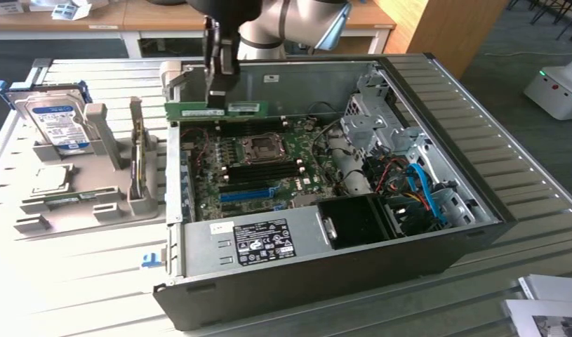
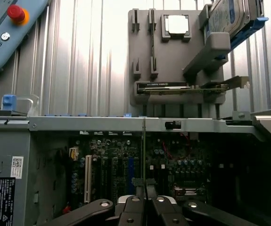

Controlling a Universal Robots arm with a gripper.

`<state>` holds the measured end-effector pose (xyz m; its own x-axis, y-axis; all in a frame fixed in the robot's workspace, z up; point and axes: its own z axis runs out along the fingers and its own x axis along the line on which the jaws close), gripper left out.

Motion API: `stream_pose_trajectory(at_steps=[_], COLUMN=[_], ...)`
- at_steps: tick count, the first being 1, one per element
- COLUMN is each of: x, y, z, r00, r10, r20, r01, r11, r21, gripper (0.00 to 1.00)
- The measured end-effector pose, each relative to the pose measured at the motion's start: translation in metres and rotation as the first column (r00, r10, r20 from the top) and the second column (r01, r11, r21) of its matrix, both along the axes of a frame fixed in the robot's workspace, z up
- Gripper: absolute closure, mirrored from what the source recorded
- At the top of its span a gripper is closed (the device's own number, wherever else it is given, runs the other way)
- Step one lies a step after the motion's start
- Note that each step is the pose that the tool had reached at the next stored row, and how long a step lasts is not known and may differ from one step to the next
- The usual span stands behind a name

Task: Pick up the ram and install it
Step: 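Pick up the ram and move it above insertion slot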

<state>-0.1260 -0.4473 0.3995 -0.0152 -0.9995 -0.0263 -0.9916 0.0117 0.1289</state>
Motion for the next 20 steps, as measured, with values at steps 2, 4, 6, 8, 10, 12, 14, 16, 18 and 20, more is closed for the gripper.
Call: stream_pose_trajectory(at_steps=[2, 4, 6, 8, 10, 12, 14, 16, 18, 20], x=[0.006, 0.012, 0.017, 0.023, 0.029, 0.033, 0.039, 0.044, 0.049, 0.054], y=[0.0, 0.0, 0.0, 0.0, 0.0, 0.0, 0.0, 0.0, 0.0, 0.0], z=[0.0, 0.0, 0.0, 0.0, 0.0, 0.0, 0.0, 0.0, 0.0, 0.0], r00=[1.0, 1.0, 1.0, 1.0, 1.0, 1.0, 1.0, 1.0, 1.0, 1.0], r10=[0.0, 0.0, 0.0, 0.001, 0.001, 0.001, 0.001, 0.002, 0.002, 0.003], r20=[0.0, 0.0, 0.0, 0.0, 0.0, 0.0, 0.0, -0.0001, -0.0002, -0.0002], r01=[0.0, 0.0, 0.0, -0.001, -0.001, -0.001, -0.001, -0.002, -0.002, -0.003], r11=[1.0, 1.0, 1.0, 1.0, 1.0, 1.0, 1.0, 1.0, 1.0, 1.0], r21=[0.0, 0.0001, 0.0, 0.0001, 0.0, 0.0001, 0.0, 0.0001, 0.0, -0.0001], gripper=[0.88, 0.88, 0.88, 0.88, 0.88, 0.88, 0.88, 0.88, 0.88, 0.88])
